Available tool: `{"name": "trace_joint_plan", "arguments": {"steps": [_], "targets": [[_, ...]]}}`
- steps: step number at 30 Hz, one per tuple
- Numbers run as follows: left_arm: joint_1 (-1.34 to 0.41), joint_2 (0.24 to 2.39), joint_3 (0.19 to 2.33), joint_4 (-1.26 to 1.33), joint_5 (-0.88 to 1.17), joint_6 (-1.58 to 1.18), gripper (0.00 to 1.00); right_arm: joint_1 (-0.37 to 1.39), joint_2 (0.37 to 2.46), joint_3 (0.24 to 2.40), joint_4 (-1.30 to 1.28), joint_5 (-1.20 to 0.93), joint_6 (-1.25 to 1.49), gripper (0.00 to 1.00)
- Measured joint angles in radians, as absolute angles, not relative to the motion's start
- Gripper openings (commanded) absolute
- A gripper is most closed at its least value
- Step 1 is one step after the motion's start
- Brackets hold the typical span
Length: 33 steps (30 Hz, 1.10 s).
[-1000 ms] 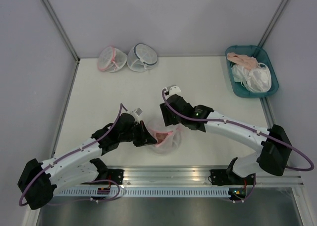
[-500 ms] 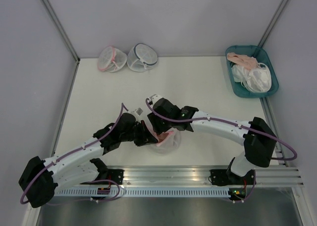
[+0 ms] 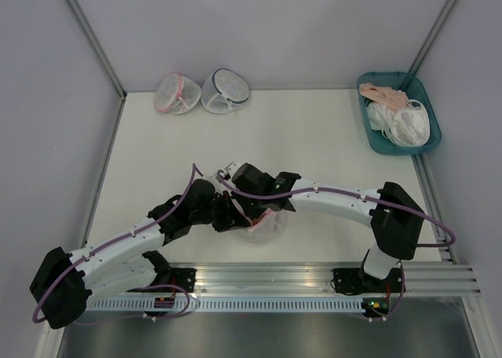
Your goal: Unzip the laundry bag and remove the bra
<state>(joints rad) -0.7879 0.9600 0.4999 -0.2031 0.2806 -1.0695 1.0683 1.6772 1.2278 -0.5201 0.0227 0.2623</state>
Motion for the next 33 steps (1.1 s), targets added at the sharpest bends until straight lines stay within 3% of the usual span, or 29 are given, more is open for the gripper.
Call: {"name": "trace_joint_plan", "arguments": {"steps": [2, 11, 22, 29, 33], "targets": [[-0.788, 0.96, 0.5, -0.203, 0.281, -1.069, 0.02, 1.07, 1.688, 1.228, -0.537, 0.027, 0.255, 0.0], [-0.788, 0.96, 0.5, -0.202, 0.281, -1.073, 0.02, 1.076, 1.664, 1.228, -0.555, 0.136, 0.258, 0.0], [-0.788, 0.976, 0.5, -0.2, 0.27, -1.074, 0.02, 1.076, 1.457, 1.189, -0.533, 0.34, 0.353, 0.01], [-0.788, 0.976, 0.491, -0.176, 0.222, -1.1, 0.02, 1.076, 1.306, 1.048, -0.525, 0.491, 0.563, 0.0], [-0.788, 0.979, 0.472, -0.151, 0.202, -1.124, 0.02, 1.079, 1.113, 0.879, -0.528, 0.591, 0.753, 0.0]]}}
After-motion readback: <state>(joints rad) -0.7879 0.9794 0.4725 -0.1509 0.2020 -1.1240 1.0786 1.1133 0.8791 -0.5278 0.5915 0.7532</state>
